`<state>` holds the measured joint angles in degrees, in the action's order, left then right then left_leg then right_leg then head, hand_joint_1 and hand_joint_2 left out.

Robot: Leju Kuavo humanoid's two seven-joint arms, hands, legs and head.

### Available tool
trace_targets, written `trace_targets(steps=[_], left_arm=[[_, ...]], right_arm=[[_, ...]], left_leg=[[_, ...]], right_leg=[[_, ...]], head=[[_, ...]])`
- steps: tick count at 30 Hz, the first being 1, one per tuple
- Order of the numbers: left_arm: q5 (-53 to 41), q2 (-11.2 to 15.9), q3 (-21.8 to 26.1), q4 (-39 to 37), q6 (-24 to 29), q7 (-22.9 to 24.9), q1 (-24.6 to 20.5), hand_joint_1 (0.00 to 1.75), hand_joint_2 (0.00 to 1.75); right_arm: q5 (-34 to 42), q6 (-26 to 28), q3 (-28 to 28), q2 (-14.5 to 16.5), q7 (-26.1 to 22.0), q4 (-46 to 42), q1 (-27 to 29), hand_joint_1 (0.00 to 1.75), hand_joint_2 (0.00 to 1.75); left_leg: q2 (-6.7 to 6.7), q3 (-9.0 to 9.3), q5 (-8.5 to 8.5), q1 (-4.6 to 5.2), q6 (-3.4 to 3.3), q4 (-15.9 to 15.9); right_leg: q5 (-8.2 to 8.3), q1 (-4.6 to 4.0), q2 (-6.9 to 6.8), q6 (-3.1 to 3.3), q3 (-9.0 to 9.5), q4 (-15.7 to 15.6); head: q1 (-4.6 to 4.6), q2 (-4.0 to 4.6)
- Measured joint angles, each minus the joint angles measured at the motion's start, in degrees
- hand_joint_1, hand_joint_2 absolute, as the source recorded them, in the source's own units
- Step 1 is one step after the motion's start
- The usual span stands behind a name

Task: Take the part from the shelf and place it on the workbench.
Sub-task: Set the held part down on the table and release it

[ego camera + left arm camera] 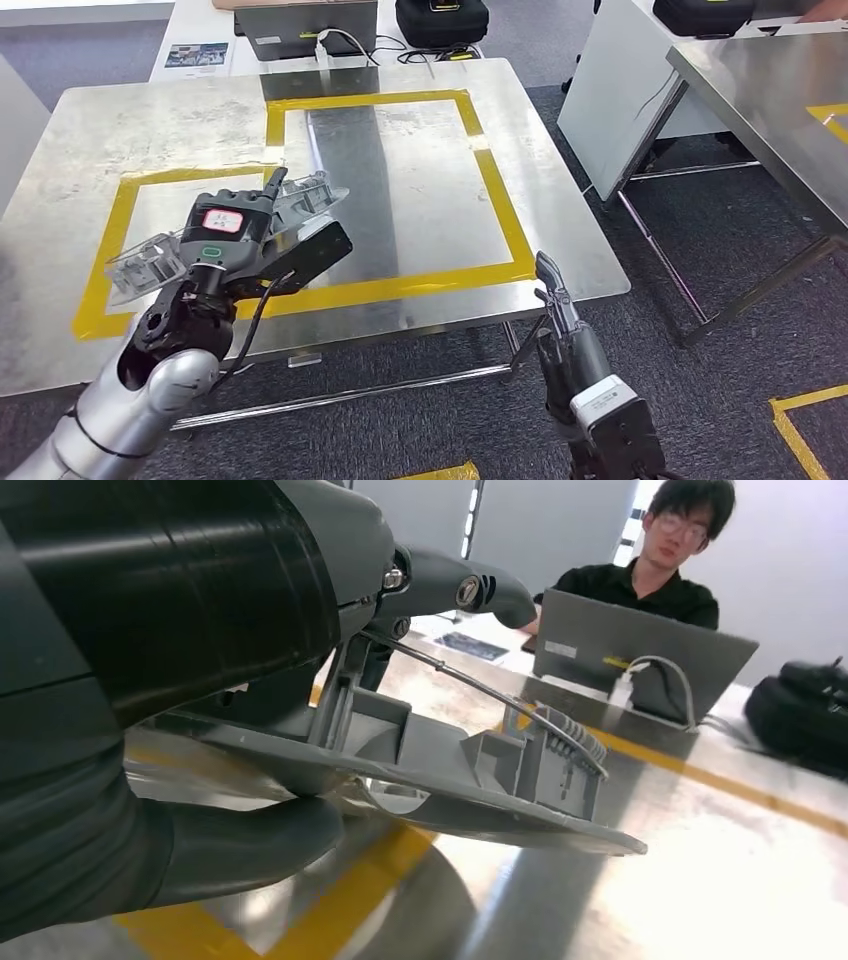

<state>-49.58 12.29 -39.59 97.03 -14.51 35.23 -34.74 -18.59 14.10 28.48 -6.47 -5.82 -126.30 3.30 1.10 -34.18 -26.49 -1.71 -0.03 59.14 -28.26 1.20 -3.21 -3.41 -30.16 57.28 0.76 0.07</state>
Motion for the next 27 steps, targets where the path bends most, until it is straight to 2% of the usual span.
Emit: trace_targets(steps=[3, 6, 11, 19, 22, 27], left_arm=[[-5.5, 0.3, 2.1, -0.4, -7.6, 0.1, 0.2, 1.75, 1.75], [-8.5, 1.5, 5.9, 0.0, -12.2, 0.2, 1.1, 1.75, 1.75], [-9.2, 2.9, 10.3, 0.8, -13.7, 0.2, 1.9, 1.75, 1.75], [-13.1, 3.4, 12.4, 1.2, -16.7, 0.2, 2.4, 1.75, 1.75], [-13.0, 3.4, 12.0, 0.6, -16.2, 0.2, 2.4, 1.75, 1.75], [-10.0, 1.9, 7.8, -3.9, -8.2, 0.0, 0.9, 1.75, 1.75]], right_arm=[[-1.4, 0.4, 0.0, 0.0, 0.1, -1.4, 0.8, 0.00, 0.00], [-2.1, 0.9, 0.0, 0.0, 0.2, -2.7, 2.1, 0.00, 0.00], [-2.4, 1.1, 0.0, 0.0, 0.2, -4.2, 3.0, 0.00, 0.00], [-3.0, 1.6, 0.0, 0.0, -0.3, -5.2, 3.5, 0.00, 0.00], [-3.0, 1.7, 0.0, 0.0, -1.2, -5.6, 3.7, 0.00, 0.00], [-2.1, 1.7, 0.0, 0.0, -2.4, -5.8, 3.7, 0.00, 0.00]], left_leg=[[0.00, -0.02, 0.03, 0.00, 0.02, 0.0], [-0.02, -0.04, 0.10, -0.01, 0.07, 0.0], [-0.24, -0.14, 0.25, -0.01, 0.05, 0.0], [-0.25, -0.16, 0.30, 0.01, 0.02, 0.0], [-0.25, -0.15, 0.30, 0.01, 0.01, 0.0], [-0.25, -0.16, 0.30, 0.01, 0.01, 0.0]], right_leg=[[0.00, -0.01, 0.00, 0.00, -0.02, 0.1], [0.00, -0.02, -0.01, 0.01, -0.10, 0.2], [-0.04, -0.02, -0.27, 0.02, -0.15, 0.2], [0.03, 0.00, -0.25, 0.02, -0.18, 0.2], [0.04, 0.00, -0.25, 0.01, -0.31, 0.2], [0.04, 0.01, -0.24, 0.01, -0.46, 0.2]], head=[[0.01, 0.00], [-0.01, 0.00], [-0.14, 0.00], [-0.08, 0.00], [-0.13, 0.00], [-0.19, 0.00]])
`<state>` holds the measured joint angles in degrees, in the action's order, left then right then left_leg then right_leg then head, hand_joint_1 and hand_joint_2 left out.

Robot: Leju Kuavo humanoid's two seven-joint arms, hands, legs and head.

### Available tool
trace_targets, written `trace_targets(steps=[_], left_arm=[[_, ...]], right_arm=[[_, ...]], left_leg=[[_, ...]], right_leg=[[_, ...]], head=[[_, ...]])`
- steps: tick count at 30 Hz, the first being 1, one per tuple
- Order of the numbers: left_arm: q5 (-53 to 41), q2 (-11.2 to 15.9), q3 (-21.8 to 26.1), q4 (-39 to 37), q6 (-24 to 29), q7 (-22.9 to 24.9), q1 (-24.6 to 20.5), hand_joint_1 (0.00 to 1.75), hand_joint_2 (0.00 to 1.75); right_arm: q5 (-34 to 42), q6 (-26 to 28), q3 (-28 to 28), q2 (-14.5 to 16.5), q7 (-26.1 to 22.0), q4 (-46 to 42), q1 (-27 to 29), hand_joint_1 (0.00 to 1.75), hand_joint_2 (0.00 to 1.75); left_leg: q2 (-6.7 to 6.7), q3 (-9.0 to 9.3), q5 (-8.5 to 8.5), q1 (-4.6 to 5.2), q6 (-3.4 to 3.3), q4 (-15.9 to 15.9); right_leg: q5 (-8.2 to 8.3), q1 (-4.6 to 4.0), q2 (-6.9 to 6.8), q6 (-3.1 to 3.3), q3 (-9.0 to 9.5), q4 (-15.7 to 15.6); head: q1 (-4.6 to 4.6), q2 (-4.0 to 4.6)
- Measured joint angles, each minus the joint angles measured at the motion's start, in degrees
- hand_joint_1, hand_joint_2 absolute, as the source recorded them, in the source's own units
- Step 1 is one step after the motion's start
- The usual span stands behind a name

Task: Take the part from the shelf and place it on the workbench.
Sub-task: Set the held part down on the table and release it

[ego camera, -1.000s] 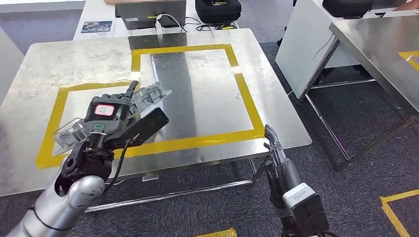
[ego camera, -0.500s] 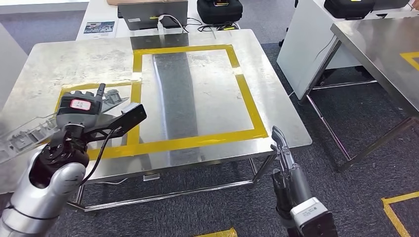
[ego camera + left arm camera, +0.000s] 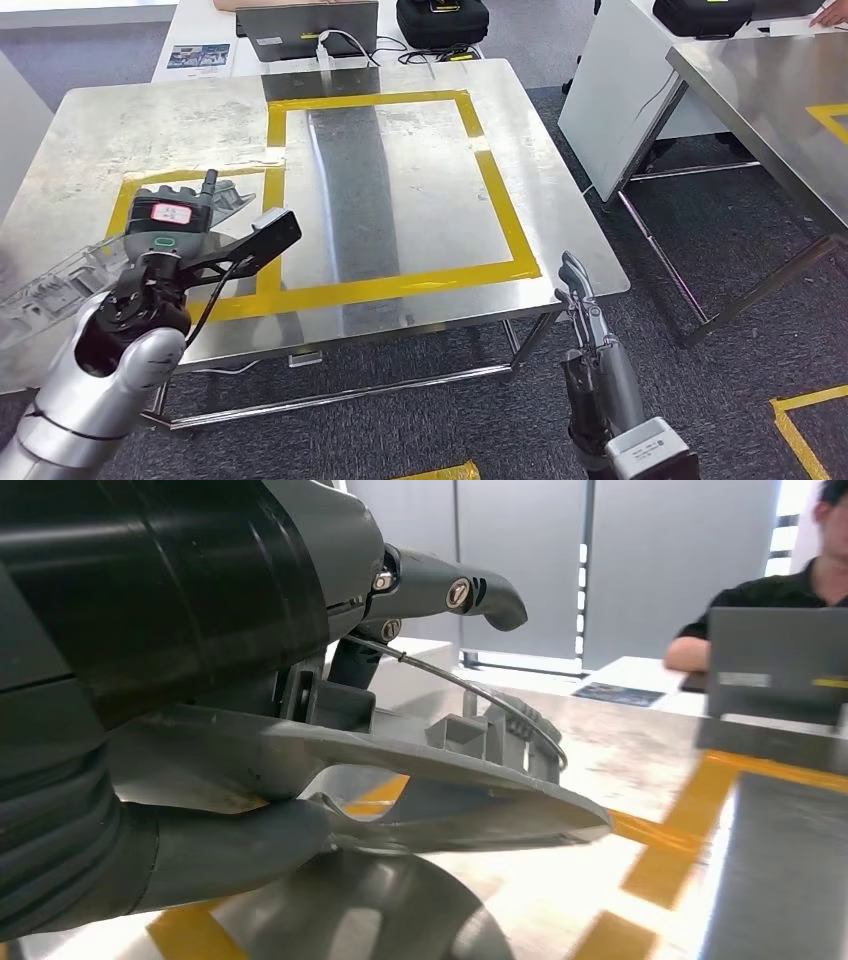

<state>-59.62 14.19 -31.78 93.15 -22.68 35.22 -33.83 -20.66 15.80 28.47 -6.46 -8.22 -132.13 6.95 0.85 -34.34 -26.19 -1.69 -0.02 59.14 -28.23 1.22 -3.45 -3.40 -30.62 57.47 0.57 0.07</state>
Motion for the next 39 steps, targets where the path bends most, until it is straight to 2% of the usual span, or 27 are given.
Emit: trace_targets(steps=[5, 12, 15, 21, 28, 31, 39], left_arm=[[-0.2, -4.4, -5.0, -5.6, 4.3, -1.0, -3.1, 1.75, 1.75], [-2.3, -14.2, -11.7, -14.2, 8.0, -4.9, -7.0, 1.75, 1.75], [-2.4, -17.3, -13.4, -17.0, 8.8, -5.3, -8.0, 1.75, 1.75], [-2.5, -20.5, -15.5, -20.3, 8.8, -6.3, -8.8, 1.75, 1.75], [-3.6, -25.5, -19.5, -24.2, 10.1, -12.1, -9.0, 1.75, 1.75], [-3.7, -27.6, -21.1, -25.9, 10.9, -13.0, -9.0, 1.75, 1.75], [-3.2, -30.1, -23.0, -29.3, 12.2, -14.8, -9.3, 1.75, 1.75]], right_arm=[[0.7, -0.1, 0.0, 0.1, -0.2, 0.0, -0.5, 0.00, 0.00], [0.8, 0.0, 0.1, 0.4, -0.2, 0.0, -1.2, 0.00, 0.00], [0.8, 0.2, 0.2, 0.4, -0.2, 0.0, -1.3, 0.00, 0.00], [0.7, 0.5, 0.2, 0.4, -0.2, 0.0, -1.3, 0.00, 0.00], [0.8, 0.7, 0.2, 0.4, -0.5, 0.0, -1.4, 0.00, 0.00], [0.8, 0.7, 0.2, 0.5, -0.6, 0.0, -1.5, 0.00, 0.00], [1.0, 0.7, 0.2, 0.5, -0.8, 0.0, -1.6, 0.00, 0.00]], left_leg=[[0.00, -0.01, 0.00, 0.05, 0.00, 0.0], [0.04, -0.13, 0.04, 0.17, -0.07, 0.0], [0.05, -0.15, 0.04, 0.18, -0.07, 0.0], [0.05, -0.15, 0.07, 0.17, -0.10, 0.0], [0.04, -0.18, 0.09, 0.19, -0.13, 0.0], [0.05, -0.19, 0.09, 0.24, -0.13, 0.0], [0.04, -0.18, 0.12, 0.25, -0.17, 0.0]], right_leg=[[0.01, 0.05, 0.00, -0.01, -0.19, 0.0], [0.15, 0.16, 0.06, -0.15, 0.07, 0.0], [0.15, 0.15, 0.08, -0.16, 0.06, 0.0], [0.15, 0.14, 0.07, -0.16, 0.02, 0.0], [0.16, 0.17, 0.06, -0.17, 0.02, 0.0], [0.17, 0.20, 0.07, -0.18, 0.02, 0.0], [0.17, 0.21, 0.06, -0.19, 0.01, 0.0]], head=[[0.02, 0.00], [0.09, 0.00], [0.09, 0.00], [-0.03, 0.00], [-0.01, 0.00], [0.04, 0.00], [-0.10, 0.00]])
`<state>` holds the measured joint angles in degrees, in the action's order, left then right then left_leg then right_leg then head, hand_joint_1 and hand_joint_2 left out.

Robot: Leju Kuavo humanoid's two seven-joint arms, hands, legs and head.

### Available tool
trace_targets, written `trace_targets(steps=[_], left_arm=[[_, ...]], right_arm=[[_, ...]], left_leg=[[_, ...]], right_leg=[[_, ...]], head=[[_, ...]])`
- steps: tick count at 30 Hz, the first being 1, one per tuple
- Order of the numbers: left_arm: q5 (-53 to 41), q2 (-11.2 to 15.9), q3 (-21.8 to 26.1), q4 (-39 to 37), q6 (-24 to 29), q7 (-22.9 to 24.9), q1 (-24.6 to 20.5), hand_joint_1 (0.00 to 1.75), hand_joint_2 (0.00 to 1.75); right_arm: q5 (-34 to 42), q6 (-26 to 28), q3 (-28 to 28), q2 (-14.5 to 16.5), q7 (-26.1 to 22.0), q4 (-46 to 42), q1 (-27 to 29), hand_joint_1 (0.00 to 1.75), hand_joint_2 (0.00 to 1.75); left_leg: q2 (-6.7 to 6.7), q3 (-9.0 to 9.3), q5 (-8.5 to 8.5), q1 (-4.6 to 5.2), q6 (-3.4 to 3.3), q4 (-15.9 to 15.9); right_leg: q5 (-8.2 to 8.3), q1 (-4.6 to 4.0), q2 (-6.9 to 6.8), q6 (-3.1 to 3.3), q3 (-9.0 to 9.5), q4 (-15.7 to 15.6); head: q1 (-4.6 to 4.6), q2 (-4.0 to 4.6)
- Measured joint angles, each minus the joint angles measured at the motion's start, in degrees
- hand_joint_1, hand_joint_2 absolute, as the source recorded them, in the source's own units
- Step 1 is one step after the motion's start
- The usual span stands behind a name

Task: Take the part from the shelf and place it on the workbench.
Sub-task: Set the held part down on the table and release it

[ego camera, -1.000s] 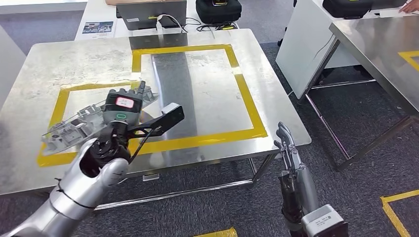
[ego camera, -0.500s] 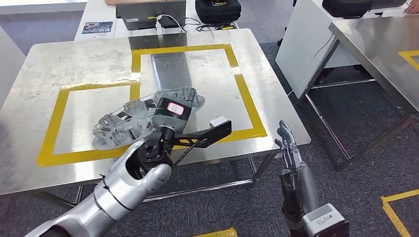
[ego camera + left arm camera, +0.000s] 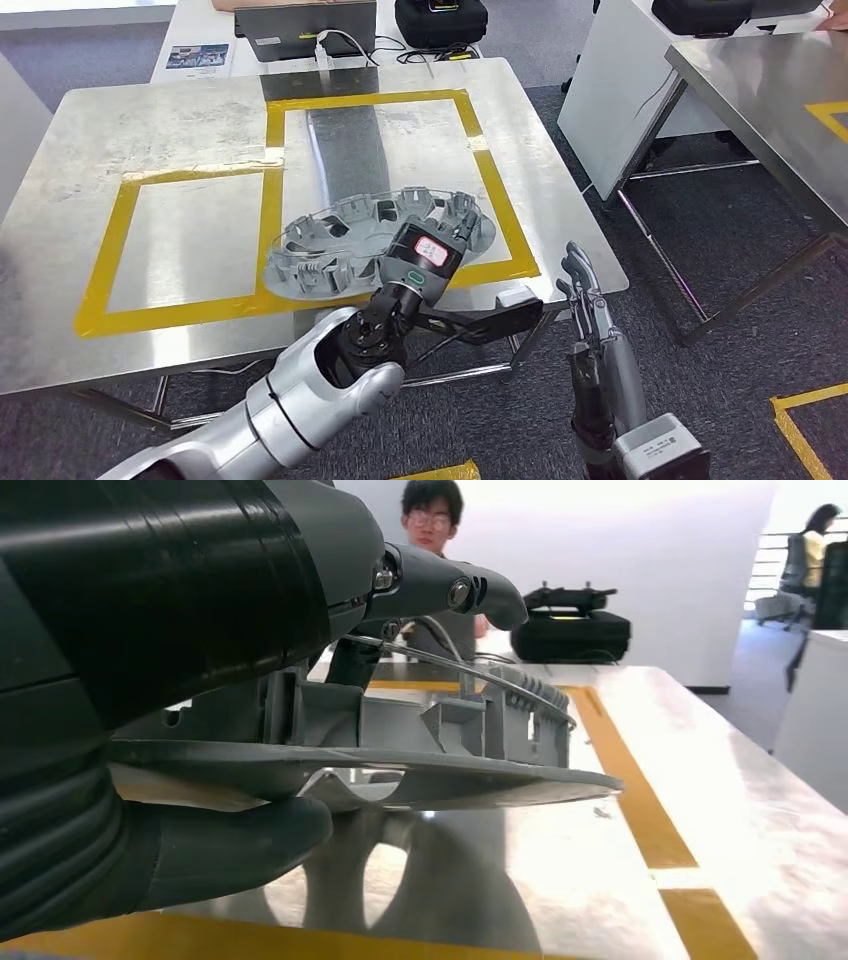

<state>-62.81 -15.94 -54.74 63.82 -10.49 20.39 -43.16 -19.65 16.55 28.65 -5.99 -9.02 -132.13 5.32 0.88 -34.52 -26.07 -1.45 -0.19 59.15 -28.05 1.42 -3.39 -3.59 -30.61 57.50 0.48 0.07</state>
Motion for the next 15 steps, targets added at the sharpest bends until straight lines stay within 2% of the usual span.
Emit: trace_targets(steps=[8, 11, 15], left_arm=[[0.0, -2.1, -1.5, -4.0, 4.9, -5.8, 0.3, 1.75, 1.75], [-0.5, -2.7, -2.1, -5.7, 5.5, -6.1, 0.5, 1.75, 1.75], [-1.6, -2.1, -2.5, -7.7, 5.2, -4.3, 1.2, 1.75, 1.75]], right_arm=[[1.5, -0.5, 0.1, 0.1, -0.7, 0.1, -1.0, 0.00, 0.00], [1.6, -0.5, 0.2, 0.1, -0.8, 0.2, -1.2, 0.00, 0.00], [1.6, -0.2, 0.5, 0.2, -0.8, 0.2, -1.2, 0.00, 0.00]], left_leg=[[-0.01, -0.01, 0.01, 0.01, -0.01, 0.0], [0.00, -0.02, 0.01, 0.02, -0.01, 0.0], [0.00, -0.01, 0.01, 0.01, -0.01, 0.0]], right_leg=[[0.00, 0.01, 0.00, 0.00, 0.00, 0.0], [0.00, 0.01, 0.00, 0.00, 0.01, 0.0], [0.00, 0.00, 0.00, 0.00, 0.02, 0.0]], head=[[0.05, 0.00], [0.09, 0.00], [0.06, 0.00]])
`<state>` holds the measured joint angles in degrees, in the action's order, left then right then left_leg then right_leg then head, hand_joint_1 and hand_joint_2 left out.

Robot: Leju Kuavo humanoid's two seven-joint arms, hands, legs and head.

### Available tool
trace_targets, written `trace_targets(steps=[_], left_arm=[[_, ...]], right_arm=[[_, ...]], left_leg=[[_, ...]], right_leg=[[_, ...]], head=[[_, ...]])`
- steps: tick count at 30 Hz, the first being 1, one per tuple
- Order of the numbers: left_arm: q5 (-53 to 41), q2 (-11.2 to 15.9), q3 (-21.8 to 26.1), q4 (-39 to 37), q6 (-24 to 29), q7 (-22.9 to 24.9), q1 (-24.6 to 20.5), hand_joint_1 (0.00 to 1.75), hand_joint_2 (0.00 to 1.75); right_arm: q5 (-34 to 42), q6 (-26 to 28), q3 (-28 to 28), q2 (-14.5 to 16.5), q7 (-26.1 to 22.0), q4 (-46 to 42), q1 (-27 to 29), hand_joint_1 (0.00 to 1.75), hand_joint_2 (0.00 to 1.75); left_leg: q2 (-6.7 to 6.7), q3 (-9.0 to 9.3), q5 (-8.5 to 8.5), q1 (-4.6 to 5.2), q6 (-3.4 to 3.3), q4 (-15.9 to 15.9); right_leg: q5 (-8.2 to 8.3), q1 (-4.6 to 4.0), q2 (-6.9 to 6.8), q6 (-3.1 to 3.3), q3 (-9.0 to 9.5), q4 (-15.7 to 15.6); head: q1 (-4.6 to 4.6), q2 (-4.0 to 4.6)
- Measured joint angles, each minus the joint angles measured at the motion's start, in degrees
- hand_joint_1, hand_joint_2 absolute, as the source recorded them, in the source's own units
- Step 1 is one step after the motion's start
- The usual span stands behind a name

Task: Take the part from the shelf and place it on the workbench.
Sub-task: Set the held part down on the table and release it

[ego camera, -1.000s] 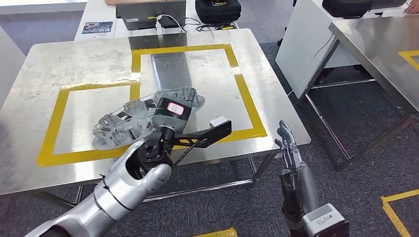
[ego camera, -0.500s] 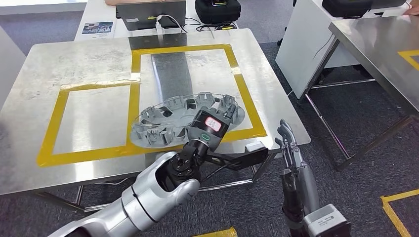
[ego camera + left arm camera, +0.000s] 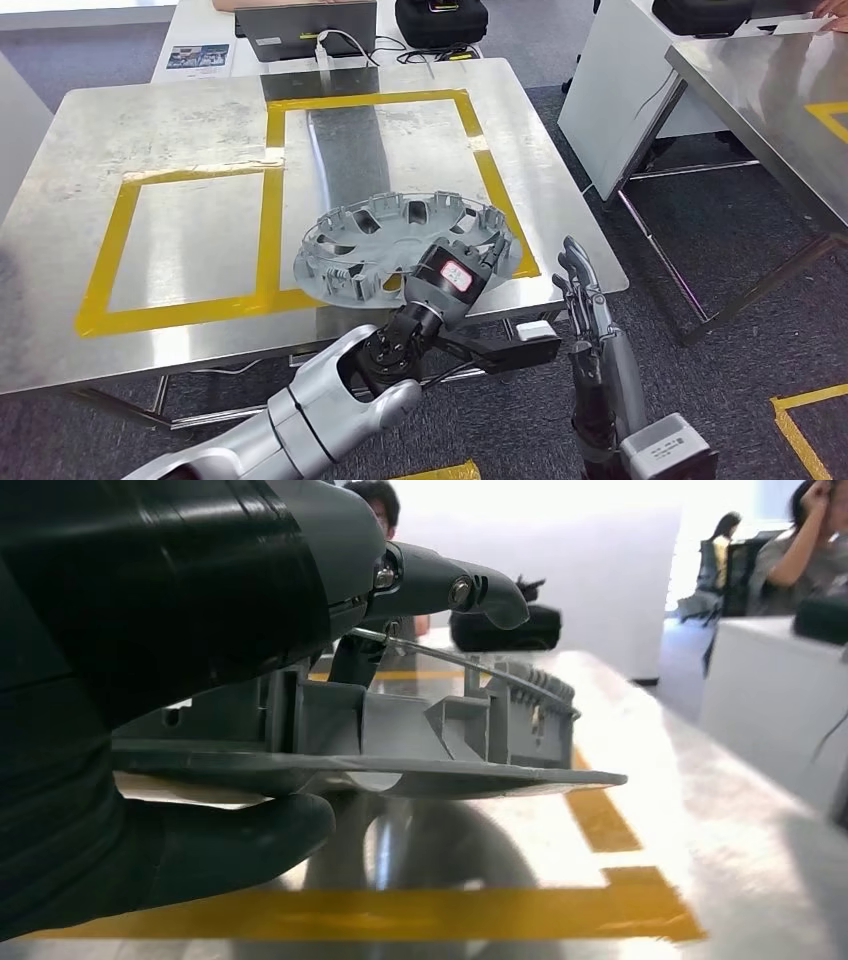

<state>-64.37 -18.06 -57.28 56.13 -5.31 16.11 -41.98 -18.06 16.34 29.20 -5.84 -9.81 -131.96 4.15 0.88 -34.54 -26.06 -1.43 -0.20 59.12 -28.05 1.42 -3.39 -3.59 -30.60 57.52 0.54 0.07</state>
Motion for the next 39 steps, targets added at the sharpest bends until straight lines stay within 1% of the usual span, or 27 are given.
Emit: trace_targets(steps=[8, 12, 20, 26, 30, 32, 36, 39], left_arm=[[-1.4, 3.4, 1.6, -2.2, 0.7, 2.4, 1.3, 1.75, 1.75], [-1.6, 4.5, 2.7, -3.0, 0.9, 2.8, 1.3, 1.75, 1.75], [-2.1, 6.7, 5.2, -3.9, 0.9, 5.3, 1.3, 1.75, 1.75], [-2.6, 8.3, 6.7, -3.9, 0.9, 5.6, 1.5, 1.75, 1.75], [-3.1, 9.1, 7.7, -3.6, 0.9, 6.3, 2.3, 0.00, 1.75], [-3.4, 9.6, 8.5, -3.5, 0.9, 7.1, 2.9, 0.00, 1.75], [-2.6, 10.4, 10.3, -3.5, 1.1, 7.5, 3.8, 0.00, 0.00], [-1.2, 10.8, 11.3, -3.3, 1.6, 6.8, 4.3, 0.00, 0.00]], right_arm=[[-0.8, 0.3, 0.5, 0.0, 1.1, 0.0, 0.1, 0.00, 0.00], [-1.0, 0.3, 0.9, 0.0, 1.2, 0.0, 0.1, 0.00, 0.00], [-2.8, 0.9, 1.4, -0.2, 2.3, -0.7, 0.5, 0.00, 0.00], [-3.6, 1.0, 1.6, -0.4, 2.6, -1.5, 0.7, 0.00, 0.00], [-4.7, 1.6, 2.0, -0.6, 3.3, -2.1, 1.2, 0.00, 0.00], [-5.5, 1.9, 2.2, -0.8, 3.9, -2.4, 1.4, 0.00, 0.00], [-6.0, 2.3, 2.6, -1.2, 4.9, -2.8, 1.7, 0.00, 0.00], [-5.6, 2.4, 2.8, -1.4, 5.0, -2.9, 1.7, 0.00, 0.00]], left_leg=[[-0.03, 0.01, 0.12, -0.01, 0.05, 0.0], [-0.04, 0.01, 0.14, 0.00, 0.05, 0.0], [-0.04, 0.01, 0.15, 0.00, 0.04, 0.0], [-0.04, 0.01, 0.17, -0.01, 0.05, 0.0], [-0.04, 0.01, 0.17, 0.00, 0.05, 0.0], [-0.04, 0.01, 0.17, 0.00, 0.05, 0.0], [-0.05, 0.01, 0.19, 0.00, 0.03, 0.0], [-0.05, 0.01, 0.22, -0.01, 0.04, 0.0]], right_leg=[[0.00, -0.01, -0.03, 0.00, -0.01, 0.1], [0.01, 0.00, -0.03, 0.00, -0.01, 0.1], [0.03, 0.00, -0.03, -0.03, -0.01, 0.1], [0.03, 0.00, -0.03, -0.03, -0.02, 0.1], [0.03, 0.00, -0.03, -0.04, -0.01, 0.1], [0.03, 0.00, -0.03, -0.04, -0.02, 0.1], [0.04, 0.00, -0.03, -0.04, -0.02, 0.1], [0.04, 0.00, -0.04, -0.05, -0.02, 0.1]], head=[[-0.08, 0.00], [-0.08, 0.00], [-0.05, 0.00], [-0.08, 0.00], [-0.04, 0.00], [-0.04, 0.00], [-0.08, 0.00], [-0.10, 0.00]])
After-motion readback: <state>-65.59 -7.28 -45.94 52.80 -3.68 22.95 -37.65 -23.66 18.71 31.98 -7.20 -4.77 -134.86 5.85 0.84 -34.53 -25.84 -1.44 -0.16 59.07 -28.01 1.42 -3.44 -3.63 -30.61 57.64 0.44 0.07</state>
